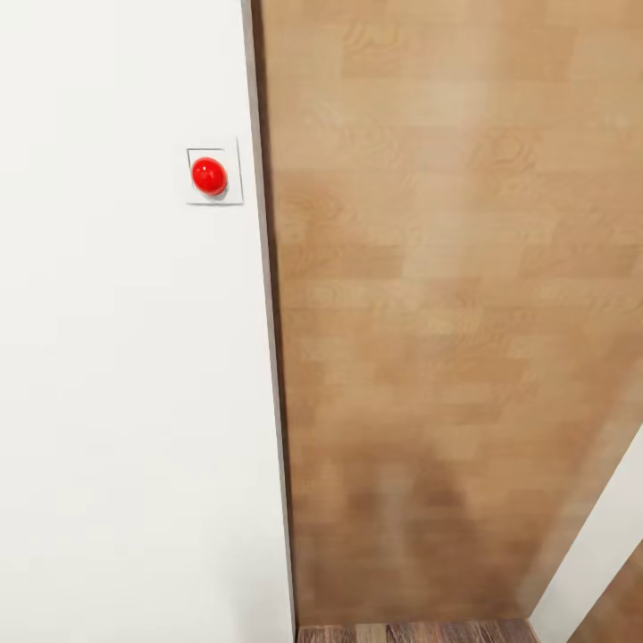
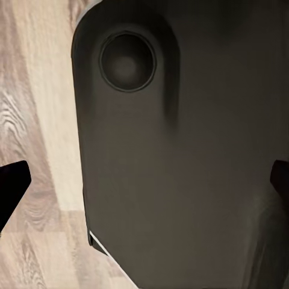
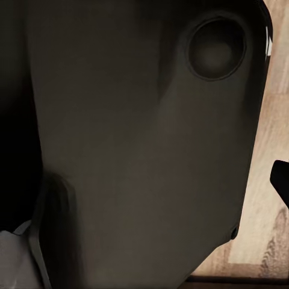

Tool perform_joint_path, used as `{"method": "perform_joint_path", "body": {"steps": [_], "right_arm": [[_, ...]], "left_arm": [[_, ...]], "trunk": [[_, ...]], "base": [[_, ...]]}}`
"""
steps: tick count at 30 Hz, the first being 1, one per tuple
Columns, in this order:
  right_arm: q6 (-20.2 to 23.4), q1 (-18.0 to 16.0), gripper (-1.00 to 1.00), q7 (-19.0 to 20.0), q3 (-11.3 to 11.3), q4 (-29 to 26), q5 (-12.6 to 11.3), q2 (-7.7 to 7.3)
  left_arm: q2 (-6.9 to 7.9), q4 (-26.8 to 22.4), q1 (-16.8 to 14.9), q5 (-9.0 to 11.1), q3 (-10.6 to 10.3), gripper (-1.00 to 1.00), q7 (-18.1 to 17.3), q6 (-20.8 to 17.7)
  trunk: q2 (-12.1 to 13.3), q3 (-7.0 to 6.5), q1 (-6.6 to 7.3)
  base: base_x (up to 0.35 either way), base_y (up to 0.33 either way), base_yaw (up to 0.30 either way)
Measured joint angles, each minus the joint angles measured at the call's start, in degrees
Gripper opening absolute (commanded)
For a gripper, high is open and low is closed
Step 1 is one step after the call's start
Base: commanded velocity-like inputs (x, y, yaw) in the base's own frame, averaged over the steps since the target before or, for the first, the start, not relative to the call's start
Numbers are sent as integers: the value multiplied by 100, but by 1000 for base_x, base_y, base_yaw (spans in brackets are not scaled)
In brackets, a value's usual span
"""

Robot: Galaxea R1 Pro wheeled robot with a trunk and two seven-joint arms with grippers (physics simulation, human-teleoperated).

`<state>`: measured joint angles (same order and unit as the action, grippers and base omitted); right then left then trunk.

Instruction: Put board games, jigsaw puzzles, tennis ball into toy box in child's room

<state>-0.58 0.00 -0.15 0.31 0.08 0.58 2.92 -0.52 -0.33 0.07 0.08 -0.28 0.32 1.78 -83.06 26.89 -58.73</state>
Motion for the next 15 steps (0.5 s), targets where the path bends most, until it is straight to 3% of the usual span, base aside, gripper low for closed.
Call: {"method": "perform_joint_path", "body": {"steps": [9, 15], "right_arm": [[1, 1, 100, -1, 15, 0, 27, 26], [2, 0, 100, 0, 16, 0, 29, 47]], "left_arm": [[-4, 0, 1, 0, 5, 100, 0, 289], [3, 0, 1, 0, 1, 100, 0, 482]], "trunk": [[0, 0, 0], [0, 0, 0]], "base": [[0, 0, 6], [0, 0, 190]]}}
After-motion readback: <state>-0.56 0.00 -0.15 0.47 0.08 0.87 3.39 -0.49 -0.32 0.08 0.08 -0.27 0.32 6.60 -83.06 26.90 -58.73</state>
